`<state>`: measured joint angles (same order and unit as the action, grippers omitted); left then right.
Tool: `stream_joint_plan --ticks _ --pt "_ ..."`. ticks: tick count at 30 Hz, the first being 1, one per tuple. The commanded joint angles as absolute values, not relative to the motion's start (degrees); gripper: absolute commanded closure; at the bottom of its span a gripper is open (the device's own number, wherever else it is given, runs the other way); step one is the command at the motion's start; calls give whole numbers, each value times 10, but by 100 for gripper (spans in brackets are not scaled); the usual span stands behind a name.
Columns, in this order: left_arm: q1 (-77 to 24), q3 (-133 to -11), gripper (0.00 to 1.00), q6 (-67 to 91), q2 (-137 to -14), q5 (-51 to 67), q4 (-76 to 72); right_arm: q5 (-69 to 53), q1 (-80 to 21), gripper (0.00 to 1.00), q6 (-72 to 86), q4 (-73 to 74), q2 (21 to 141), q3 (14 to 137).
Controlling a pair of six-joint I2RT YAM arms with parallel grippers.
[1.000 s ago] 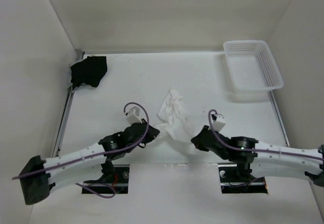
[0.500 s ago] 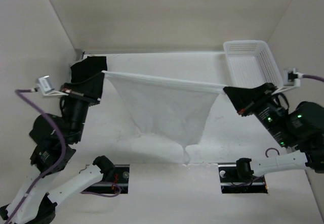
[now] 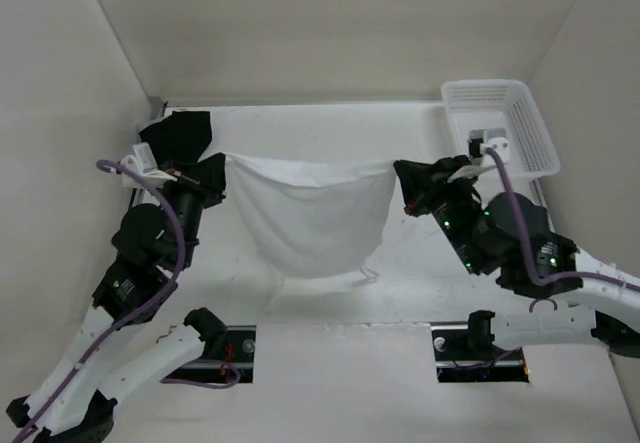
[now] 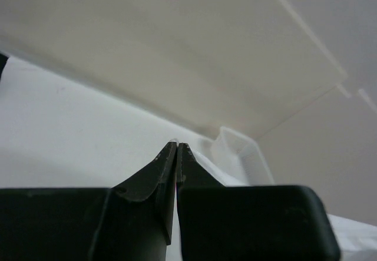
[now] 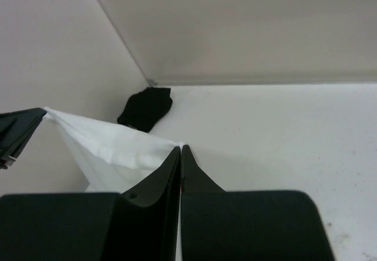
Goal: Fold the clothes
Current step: Flatten the tank top out
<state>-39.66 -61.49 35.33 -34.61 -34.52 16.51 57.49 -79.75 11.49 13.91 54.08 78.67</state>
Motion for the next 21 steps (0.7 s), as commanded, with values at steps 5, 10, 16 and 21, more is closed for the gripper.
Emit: stream_joint_plan --ticks 5,10,16,21 --pt "-222 -572 100 421 -502 -231 84 166 -463 99 263 145 655 791" --pt "-113 -764 100 465 -759 -113 15 21 -299 100 268 153 870 1048" --pt "-83 -1008 100 460 -891 -45 28 -31 -228 100 265 328 1101 1498" --pt "-81 -891 100 465 -844 -27 -28 -23 -233 99 264 224 985 1229"
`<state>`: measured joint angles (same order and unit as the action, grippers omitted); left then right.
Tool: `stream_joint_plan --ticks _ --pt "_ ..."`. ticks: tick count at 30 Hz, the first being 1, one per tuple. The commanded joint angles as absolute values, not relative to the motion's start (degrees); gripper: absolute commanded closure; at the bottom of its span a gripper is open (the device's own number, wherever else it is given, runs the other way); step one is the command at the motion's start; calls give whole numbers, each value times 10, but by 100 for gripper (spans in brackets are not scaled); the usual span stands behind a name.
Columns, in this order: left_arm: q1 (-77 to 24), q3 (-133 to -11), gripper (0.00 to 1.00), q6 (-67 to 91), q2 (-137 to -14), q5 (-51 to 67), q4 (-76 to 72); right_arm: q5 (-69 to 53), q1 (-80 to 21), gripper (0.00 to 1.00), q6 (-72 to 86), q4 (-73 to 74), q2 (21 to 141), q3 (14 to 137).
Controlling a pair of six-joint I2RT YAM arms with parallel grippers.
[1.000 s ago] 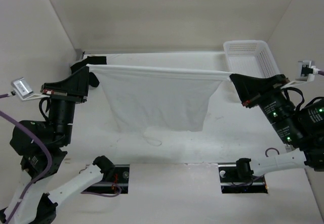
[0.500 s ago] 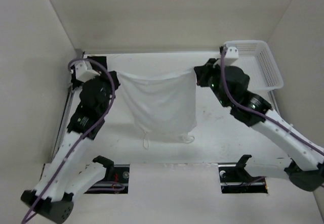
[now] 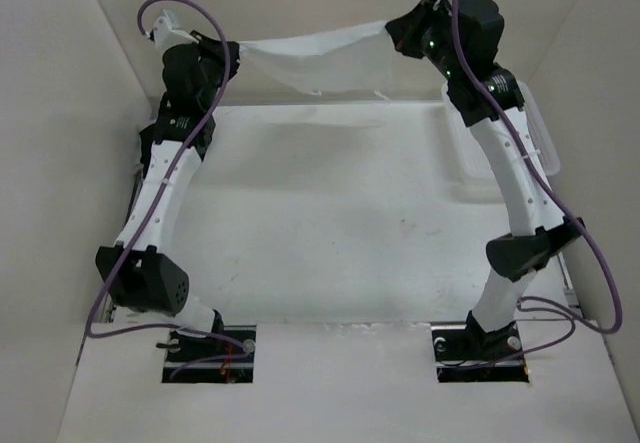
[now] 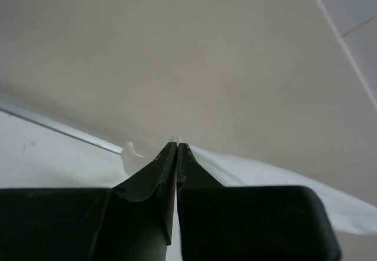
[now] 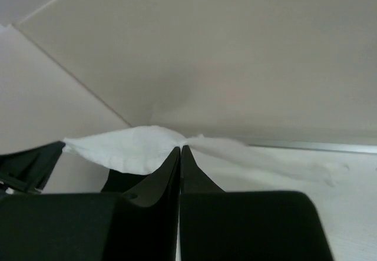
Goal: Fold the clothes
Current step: Flatten the tank top out, then fold the tank top
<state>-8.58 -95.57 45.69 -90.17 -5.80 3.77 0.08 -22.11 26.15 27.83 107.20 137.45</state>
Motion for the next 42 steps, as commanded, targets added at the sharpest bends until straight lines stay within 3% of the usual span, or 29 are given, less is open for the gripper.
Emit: stream_joint_plan --ticks 1,5,6,7,10,16,20,23,30,32,35,38,42 --pt "-83 -842 100 467 -825 -28 -52 -20 -235 99 269 193 959 1162" --pt "-101 -663 100 482 -754 -25 -116 -17 -252 99 299 99 867 910" --pt "-105 -637 100 485 -744 -26 -123 -17 -254 99 299 93 861 895" --pt "-109 -530 100 490 -695 -31 -149 -13 -274 99 305 58 827 784" --pt "-115 -406 100 497 -633 -33 -158 -9 -304 99 312 14 794 644" --pt "-132 -193 100 525 -466 -18 -66 19 -379 100 402 -22 717 398" --pt "-181 -158 99 533 -291 9 111 78 -489 99 501 40 568 277" --pt "-224 -200 100 549 -160 -24 279 125 -609 99 599 133 450 226" --pt "-346 -263 100 630 -84 -137 468 229 -828 99 753 314 358 252" --pt "-363 -279 100 633 -84 -198 475 242 -812 98 728 320 362 274" --pt "-370 -316 99 591 -164 -284 403 186 -659 97 590 268 407 324" --pt "-349 -332 99 544 -283 -288 267 88 -499 98 481 184 476 357" --pt "-284 -339 99 518 -406 -247 136 39 -393 98 420 129 553 406"
